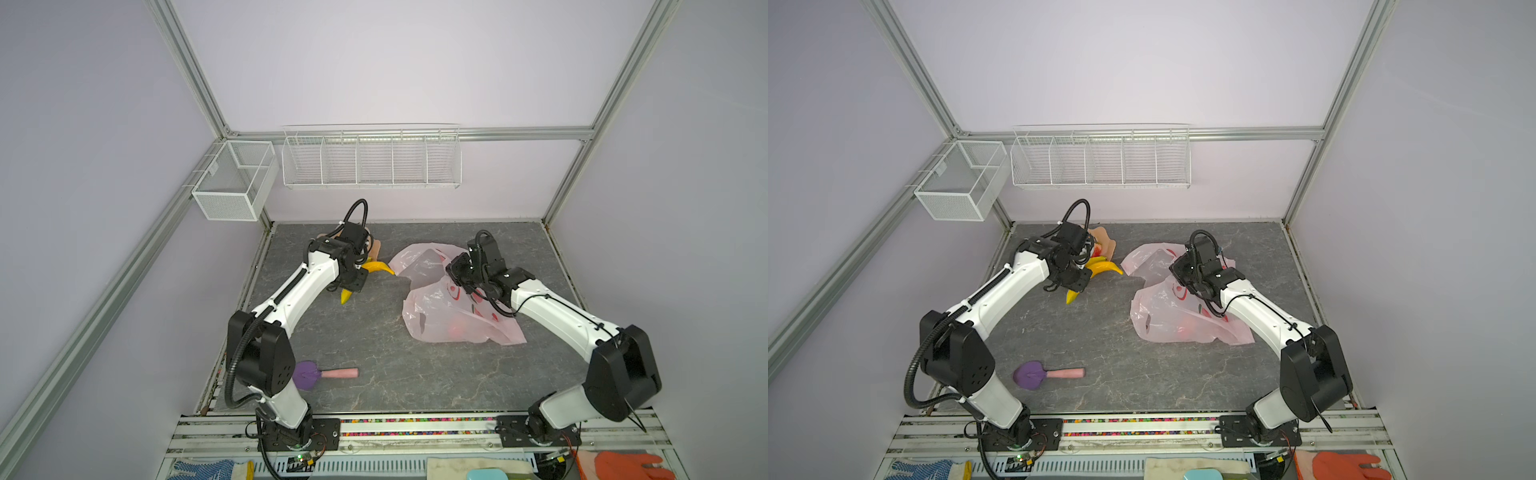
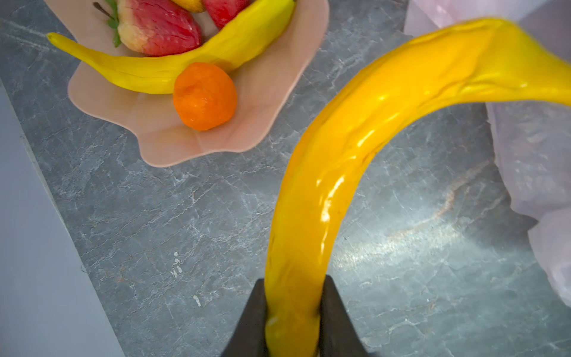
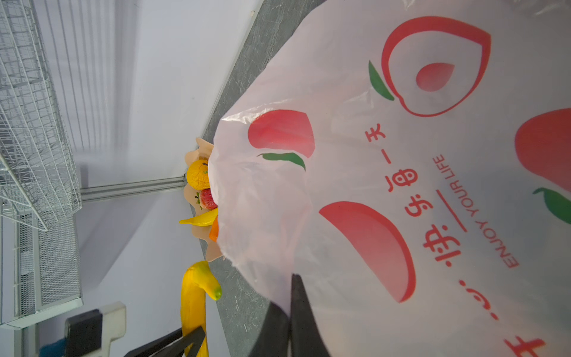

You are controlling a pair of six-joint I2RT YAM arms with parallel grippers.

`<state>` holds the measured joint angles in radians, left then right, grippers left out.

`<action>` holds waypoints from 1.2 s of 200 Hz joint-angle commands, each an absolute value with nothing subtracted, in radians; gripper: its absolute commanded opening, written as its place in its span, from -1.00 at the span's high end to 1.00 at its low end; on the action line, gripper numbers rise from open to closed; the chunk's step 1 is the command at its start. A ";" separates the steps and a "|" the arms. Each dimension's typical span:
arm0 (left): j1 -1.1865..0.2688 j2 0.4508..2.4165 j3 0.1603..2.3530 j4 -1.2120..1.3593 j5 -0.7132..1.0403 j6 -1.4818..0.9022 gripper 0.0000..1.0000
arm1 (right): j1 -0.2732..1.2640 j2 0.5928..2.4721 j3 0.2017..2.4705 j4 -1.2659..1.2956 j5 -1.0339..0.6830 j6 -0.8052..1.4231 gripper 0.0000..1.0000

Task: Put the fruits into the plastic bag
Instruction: 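Lower the left gripper into the bowl and grasp the yellow banana, then carry the yellow banana with the left gripper into the bag opening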

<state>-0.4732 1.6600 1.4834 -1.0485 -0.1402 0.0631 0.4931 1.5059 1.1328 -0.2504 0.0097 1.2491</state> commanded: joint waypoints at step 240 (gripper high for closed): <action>-0.710 2.211 2.020 -0.971 0.169 0.150 0.76 | 0.503 1.463 1.095 -0.202 -0.010 1.281 0.88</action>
<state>-0.6865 2.1735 1.9614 -0.9543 0.1001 0.1696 0.4953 1.4937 1.1210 -0.2420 0.0017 1.2499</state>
